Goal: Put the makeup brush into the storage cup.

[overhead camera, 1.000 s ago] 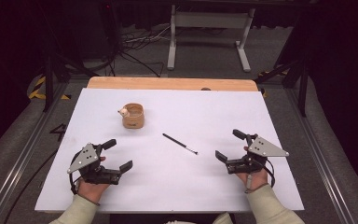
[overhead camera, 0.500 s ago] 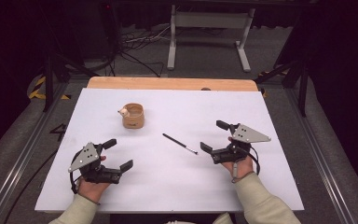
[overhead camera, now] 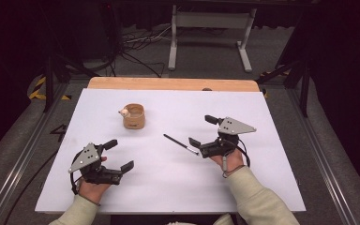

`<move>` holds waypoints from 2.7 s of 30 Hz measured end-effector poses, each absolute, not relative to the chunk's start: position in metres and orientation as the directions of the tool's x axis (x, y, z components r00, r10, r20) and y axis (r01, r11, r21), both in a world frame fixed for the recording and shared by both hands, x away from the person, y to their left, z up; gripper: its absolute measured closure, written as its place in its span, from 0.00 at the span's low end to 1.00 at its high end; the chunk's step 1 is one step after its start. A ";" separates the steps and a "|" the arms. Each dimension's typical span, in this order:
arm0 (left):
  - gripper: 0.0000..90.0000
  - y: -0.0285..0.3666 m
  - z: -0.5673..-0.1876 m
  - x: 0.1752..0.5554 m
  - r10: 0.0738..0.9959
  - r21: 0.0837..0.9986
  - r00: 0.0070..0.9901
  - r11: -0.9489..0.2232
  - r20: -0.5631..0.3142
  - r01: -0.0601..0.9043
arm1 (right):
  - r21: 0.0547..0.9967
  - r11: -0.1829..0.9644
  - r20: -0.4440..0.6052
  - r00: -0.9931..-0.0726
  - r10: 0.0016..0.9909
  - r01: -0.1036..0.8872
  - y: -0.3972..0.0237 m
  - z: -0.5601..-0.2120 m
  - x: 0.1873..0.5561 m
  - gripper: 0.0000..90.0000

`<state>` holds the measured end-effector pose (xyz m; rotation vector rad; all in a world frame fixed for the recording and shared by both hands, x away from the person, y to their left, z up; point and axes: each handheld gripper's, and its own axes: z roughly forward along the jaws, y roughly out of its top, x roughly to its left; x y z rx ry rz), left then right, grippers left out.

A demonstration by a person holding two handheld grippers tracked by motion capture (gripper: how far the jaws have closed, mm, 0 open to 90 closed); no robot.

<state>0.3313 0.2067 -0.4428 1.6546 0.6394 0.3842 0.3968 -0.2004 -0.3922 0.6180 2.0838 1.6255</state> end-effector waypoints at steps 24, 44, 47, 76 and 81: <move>0.00 0.207 -0.443 0.332 0.602 0.975 0.791 -0.091 -0.107 0.202 | 0.749 0.606 -0.095 -0.863 0.495 0.266 -0.159 -0.363 0.426 0.06; 0.01 0.208 -0.442 0.333 0.596 0.974 0.796 -0.098 -0.108 0.206 | 0.491 0.795 -0.133 -0.871 0.473 0.356 -0.138 -0.360 0.445 0.06; 0.00 0.208 -0.442 0.333 0.595 0.973 0.796 -0.100 -0.107 0.206 | 0.469 0.805 -0.131 -0.873 0.470 0.364 -0.136 -0.360 0.448 0.08; 0.00 0.208 -0.443 0.333 0.585 0.977 0.803 -0.081 -0.112 0.195 | 0.266 0.868 -0.054 -0.893 0.448 0.419 -0.122 -0.361 0.471 0.13; 0.00 0.208 -0.442 0.333 0.586 0.978 0.803 -0.083 -0.109 0.193 | 0.263 0.871 -0.055 -0.895 0.442 0.414 -0.118 -0.370 0.473 0.16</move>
